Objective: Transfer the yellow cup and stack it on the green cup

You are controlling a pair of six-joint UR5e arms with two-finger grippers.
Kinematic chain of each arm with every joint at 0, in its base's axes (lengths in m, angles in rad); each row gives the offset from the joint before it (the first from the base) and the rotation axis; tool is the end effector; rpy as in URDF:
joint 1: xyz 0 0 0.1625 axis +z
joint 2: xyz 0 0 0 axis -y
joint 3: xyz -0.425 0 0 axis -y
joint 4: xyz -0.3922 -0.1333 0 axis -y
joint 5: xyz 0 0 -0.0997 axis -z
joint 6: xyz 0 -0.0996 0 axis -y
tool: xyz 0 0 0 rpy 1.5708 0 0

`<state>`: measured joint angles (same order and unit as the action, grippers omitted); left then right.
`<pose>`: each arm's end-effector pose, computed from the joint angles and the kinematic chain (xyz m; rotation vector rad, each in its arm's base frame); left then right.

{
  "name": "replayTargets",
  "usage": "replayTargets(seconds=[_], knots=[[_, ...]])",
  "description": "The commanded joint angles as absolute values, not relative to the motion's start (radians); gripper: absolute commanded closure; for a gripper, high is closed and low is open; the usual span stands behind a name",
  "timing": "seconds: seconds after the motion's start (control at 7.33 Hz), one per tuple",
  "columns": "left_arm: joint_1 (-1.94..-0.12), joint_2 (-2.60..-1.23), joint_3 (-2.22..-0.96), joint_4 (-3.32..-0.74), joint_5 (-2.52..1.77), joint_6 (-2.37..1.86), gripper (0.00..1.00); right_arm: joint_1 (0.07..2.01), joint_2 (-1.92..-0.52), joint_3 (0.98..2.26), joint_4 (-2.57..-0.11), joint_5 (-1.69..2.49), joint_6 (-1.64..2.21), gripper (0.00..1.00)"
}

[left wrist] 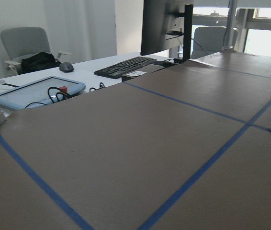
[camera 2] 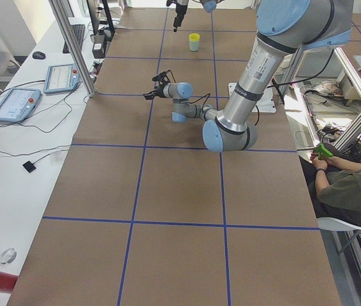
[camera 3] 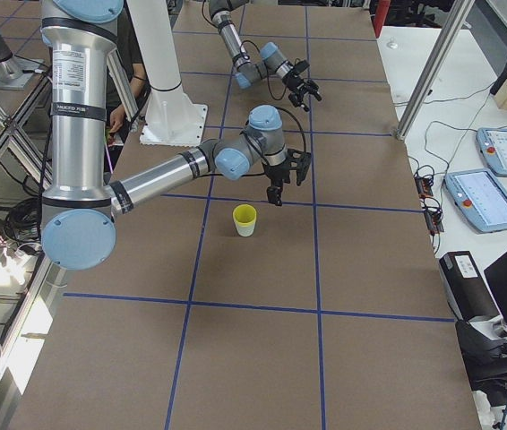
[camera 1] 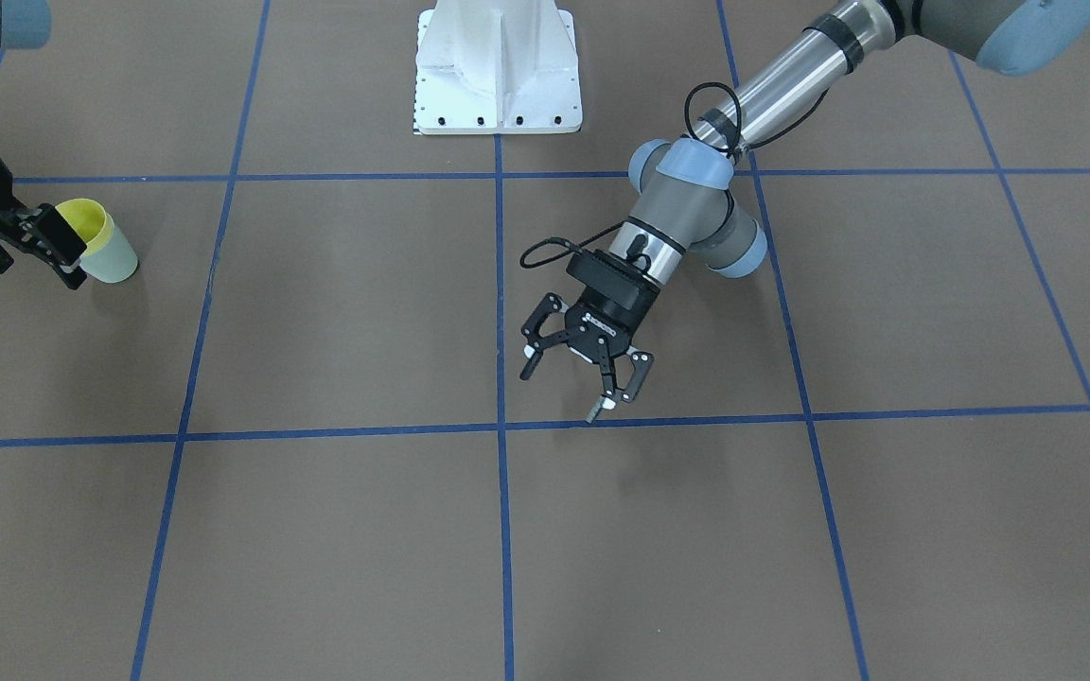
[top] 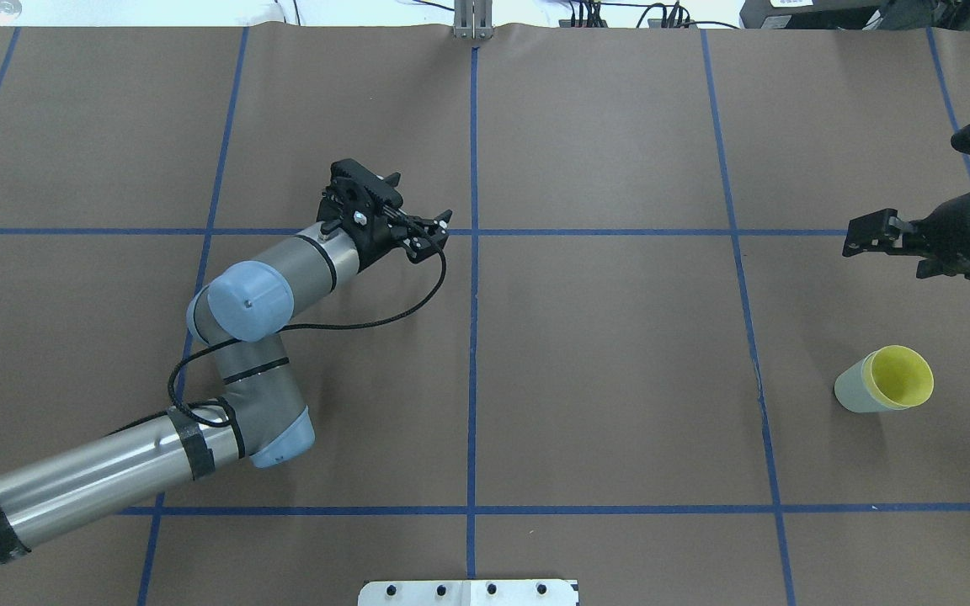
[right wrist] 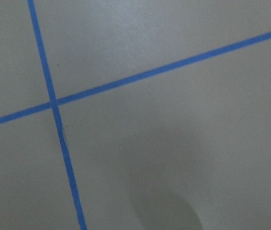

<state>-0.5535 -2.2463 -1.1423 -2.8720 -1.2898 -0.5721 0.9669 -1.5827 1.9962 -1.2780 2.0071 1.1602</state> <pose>0.5483 -0.5280 0.3008 1.2335 0.9397 0.1348 -0.2023 -0.4539 0.4338 0.1196 -0.8062 0.3714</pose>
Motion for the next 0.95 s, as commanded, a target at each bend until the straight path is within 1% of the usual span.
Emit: replayTargets(seconds=[0.0, 0.27, 0.41, 0.68, 0.82], knots=[[-0.694, -2.258, -1.138, -2.630, -1.397, -0.719, 0.01, 1.008, -1.444, 1.869, -1.290, 2.012, 1.129, 0.00], [-0.816, -2.264, -1.143, -2.431, -1.614, -0.808, 0.01, 1.052, -1.414, 1.798, -1.289, 2.019, 0.982, 0.00], [-0.851, -2.264, -1.147, -2.308, -1.627, -0.863, 0.01, 1.090, -1.398, 1.764, -1.289, 2.058, 0.930, 0.00], [-0.943, -2.264, -1.160, -2.016, -1.705, -0.865, 0.01, 1.196, -1.393, 1.708, -1.292, 2.190, 0.801, 0.00], [-1.010, -2.260, -1.160, -1.952, -1.833, -0.839, 0.01, 1.238, -1.391, 1.672, -1.293, 2.245, 0.740, 0.00]])
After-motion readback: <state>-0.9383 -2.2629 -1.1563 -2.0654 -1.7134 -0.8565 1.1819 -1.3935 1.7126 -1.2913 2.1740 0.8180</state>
